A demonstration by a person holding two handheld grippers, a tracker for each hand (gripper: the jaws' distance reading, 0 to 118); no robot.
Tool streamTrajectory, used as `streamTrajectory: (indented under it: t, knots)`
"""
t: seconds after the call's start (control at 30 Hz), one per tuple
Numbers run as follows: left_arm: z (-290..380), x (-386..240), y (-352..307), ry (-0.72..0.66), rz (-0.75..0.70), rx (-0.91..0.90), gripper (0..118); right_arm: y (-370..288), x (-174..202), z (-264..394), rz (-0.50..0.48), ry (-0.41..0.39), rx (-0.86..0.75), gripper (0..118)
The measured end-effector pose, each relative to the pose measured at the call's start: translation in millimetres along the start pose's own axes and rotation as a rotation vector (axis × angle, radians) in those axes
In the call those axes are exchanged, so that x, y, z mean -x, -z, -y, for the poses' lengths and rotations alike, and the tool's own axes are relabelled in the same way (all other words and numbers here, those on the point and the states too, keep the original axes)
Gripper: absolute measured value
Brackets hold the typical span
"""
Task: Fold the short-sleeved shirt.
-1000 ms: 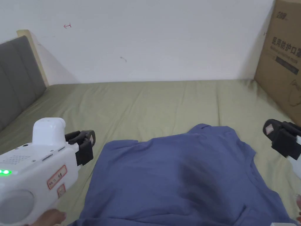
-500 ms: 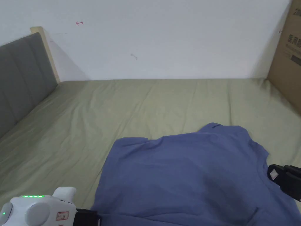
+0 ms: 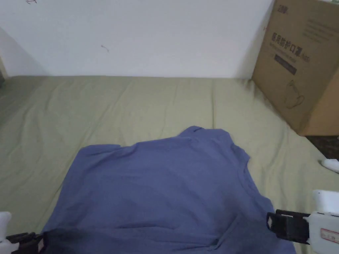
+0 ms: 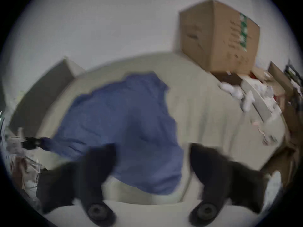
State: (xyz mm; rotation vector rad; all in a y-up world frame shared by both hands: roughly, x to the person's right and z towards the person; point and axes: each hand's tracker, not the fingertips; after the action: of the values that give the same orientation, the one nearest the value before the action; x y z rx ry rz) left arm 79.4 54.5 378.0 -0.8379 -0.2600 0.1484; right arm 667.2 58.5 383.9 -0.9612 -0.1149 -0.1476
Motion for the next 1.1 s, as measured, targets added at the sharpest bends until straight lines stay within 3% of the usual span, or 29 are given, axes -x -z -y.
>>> streamTrajectory:
  t: [0.13, 0.2, 0.27, 0.3, 0.33, 0.37, 0.43, 0.53, 0.73, 0.9, 1.0, 1.1]
  knots:
    - [-2, -12, -14, 0.01, 0.014, -0.013, 4, 49, -24, 18, -0.027, 0.008, 0.256, 110]
    - [-1, -12, -21, 0.015, 0.032, -0.03, 4, 64, -26, 31, -0.001, -0.035, 0.3, 102]
    - [0, -11, -26, 0.015, 0.033, -0.047, 4, 72, -24, 40, 0.015, -0.119, 0.322, 60]
    - [0, -11, -28, 0.018, 0.018, -0.046, 4, 63, -18, 45, -0.019, -0.212, 0.292, 38]
    - [1, -11, -29, 0.02, 0.0, -0.045, 4, 56, -16, 50, -0.03, -0.272, 0.257, 7]
    - [3, -9, -31, 0.018, -0.006, -0.047, 4, 47, -15, 53, -0.081, -0.27, 0.22, 4]
    - [6, -2, -31, 0.009, -0.007, -0.049, 4, 30, -12, 50, -0.031, -0.265, 0.192, 3]
    - [8, 3, -27, -0.007, -0.022, -0.022, 4, 12, -19, 41, -0.109, -0.197, 0.179, 3]
    - [-29, 6, -10, 0.006, -0.043, -0.004, 4, -8, -21, -16, -0.17, -0.12, 0.128, 3]
    - [-103, 24, 62, 0.02, -0.06, 0.061, 4, 36, 8, -113, -0.157, -0.143, 0.102, 3]
    - [-132, 44, 120, -0.028, -0.025, 0.178, 4, 95, 16, -156, -0.147, -0.104, 0.184, 3]
    - [-143, 56, 158, -0.04, -0.059, 0.178, 4, 143, 21, -172, -0.101, -0.047, 0.169, 3]
